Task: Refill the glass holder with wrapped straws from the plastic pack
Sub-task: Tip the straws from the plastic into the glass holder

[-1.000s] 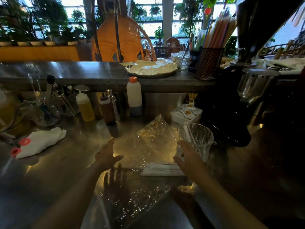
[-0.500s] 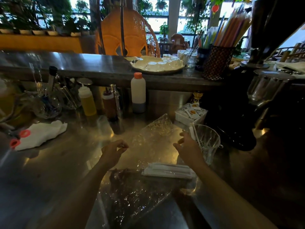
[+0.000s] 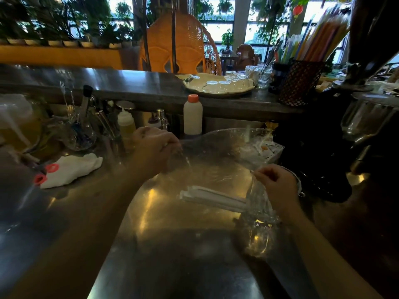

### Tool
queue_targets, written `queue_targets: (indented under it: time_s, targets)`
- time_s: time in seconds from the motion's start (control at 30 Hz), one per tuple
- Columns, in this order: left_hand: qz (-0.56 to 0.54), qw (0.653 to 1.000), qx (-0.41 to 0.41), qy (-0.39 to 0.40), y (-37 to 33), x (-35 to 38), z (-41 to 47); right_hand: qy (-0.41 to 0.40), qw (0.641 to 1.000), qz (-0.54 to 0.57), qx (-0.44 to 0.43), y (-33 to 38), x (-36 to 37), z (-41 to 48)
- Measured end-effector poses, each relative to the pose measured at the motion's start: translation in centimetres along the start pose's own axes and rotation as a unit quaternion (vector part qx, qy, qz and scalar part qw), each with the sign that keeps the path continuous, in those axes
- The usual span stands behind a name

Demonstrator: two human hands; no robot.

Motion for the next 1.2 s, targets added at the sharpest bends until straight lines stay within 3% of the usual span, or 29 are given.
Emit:
queue_targets:
  time_s: [0.17,0.3,0.43,0.8,0.97,1.2]
  targets:
    - [0.063,0.997,0.052,0.014,-2.4,-0.1,1.8,-0.029,0.999,0.012,0.012,-0.7,-1.0,-0.7]
    - [0.067,0.988,0.012,0.14,-1.7,3.3,1.0,-0.028,0.999,0.017,0.032,-1.9,-1.1,-1.7]
    - [0.048,0.98,0.004,0.193,-2.3,6.0,-0.2,-0.039,0.998,0.029,0.047,-3.1,-1.5,-3.0]
    - [-0.026,0.985,0.102,0.133,-8.4,8.1,1.1,-0.085,0.99,0.092,0.07,-4.9,-3.7,-4.4]
    - [-0.044,0.984,0.142,0.101,-11.3,6.6,3.0,-0.048,0.99,0.093,0.09,-5.7,-4.4,-5.5]
    - [-0.093,0.972,0.174,0.132,-15.3,4.3,6.4,-0.047,0.984,0.086,0.147,-9.0,-6.0,-6.8]
Point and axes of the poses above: each hand's wrist, its own z-axis towards the middle knuckle, its own x-axis out of the palm, y = z × x, the point moved 10 cm from there along z, towards the middle knuckle, and after that the axes turned 3 degrees about x, right-handed, at the moved point
